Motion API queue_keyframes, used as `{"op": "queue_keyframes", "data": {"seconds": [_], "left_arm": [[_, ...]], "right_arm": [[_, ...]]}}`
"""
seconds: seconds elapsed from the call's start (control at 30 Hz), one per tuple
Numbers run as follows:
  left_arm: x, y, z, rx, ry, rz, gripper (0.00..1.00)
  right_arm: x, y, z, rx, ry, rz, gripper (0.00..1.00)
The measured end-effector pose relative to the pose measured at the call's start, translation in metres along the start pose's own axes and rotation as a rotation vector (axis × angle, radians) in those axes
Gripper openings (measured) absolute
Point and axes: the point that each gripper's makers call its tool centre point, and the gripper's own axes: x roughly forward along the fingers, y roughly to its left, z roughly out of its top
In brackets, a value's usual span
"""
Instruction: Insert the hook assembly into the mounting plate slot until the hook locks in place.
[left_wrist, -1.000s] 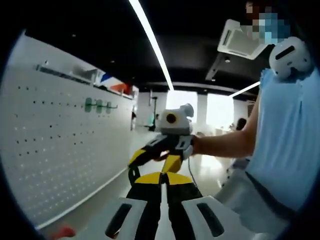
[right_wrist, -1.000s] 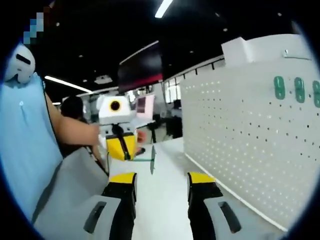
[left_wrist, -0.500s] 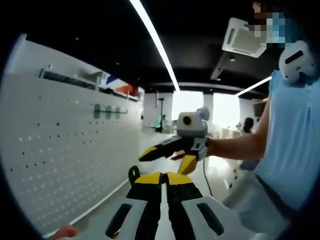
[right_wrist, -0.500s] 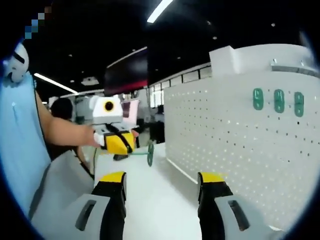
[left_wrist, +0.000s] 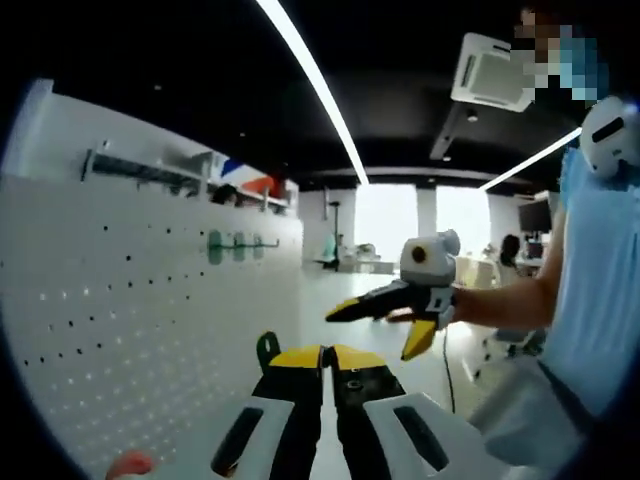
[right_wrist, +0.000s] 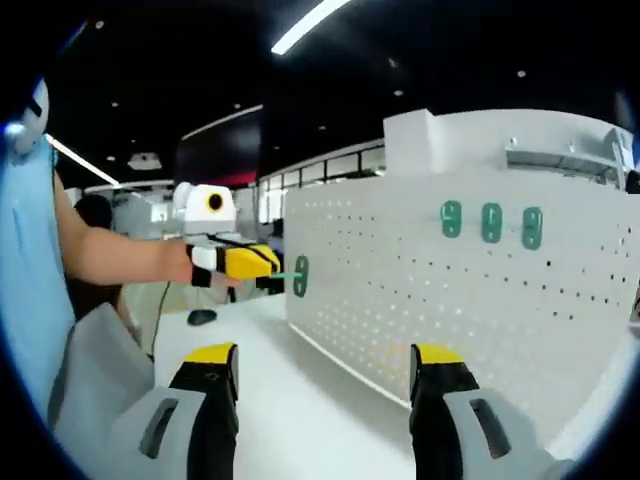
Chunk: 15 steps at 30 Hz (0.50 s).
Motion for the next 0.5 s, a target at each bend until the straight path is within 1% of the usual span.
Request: {"op": "queue_keyframes", "data": {"seconds": [0.07, 0.13, 0.23, 0.33, 0.4, 0.5], "left_arm": [[0.005, 0.005, 0.005, 0.011, 0.001, 0.004, 0.02], [0.009, 0.008, 0.011, 0.022, 0.001, -0.002, 0.02], [0.015, 0.014, 0.021, 0.042, -0.008, 0.001, 0.02], [0.02, 0.021, 0.028, 0.054, -0.016, 0.013, 0.02], [0.023, 0.026, 0.033, 0.059, -0.021, 0.021, 0.02], [0.027, 0.032, 0.039, 0.068, -0.029, 0.03, 0.02]], "right_arm": [[-0.006, -0.002, 0.002, 0.007, -0.014, -0.022, 0.76], [-0.013, -0.003, 0.003, 0.014, -0.021, -0.031, 0.77], [-0.022, -0.008, 0.006, 0.008, -0.03, -0.065, 0.81], [-0.029, -0.013, 0.004, 0.018, -0.023, -0.088, 0.82], [-0.034, -0.017, 0.002, 0.005, -0.012, -0.115, 0.82], [-0.039, -0.018, 0.004, 0.01, -0.014, -0.132, 0.83]]}}
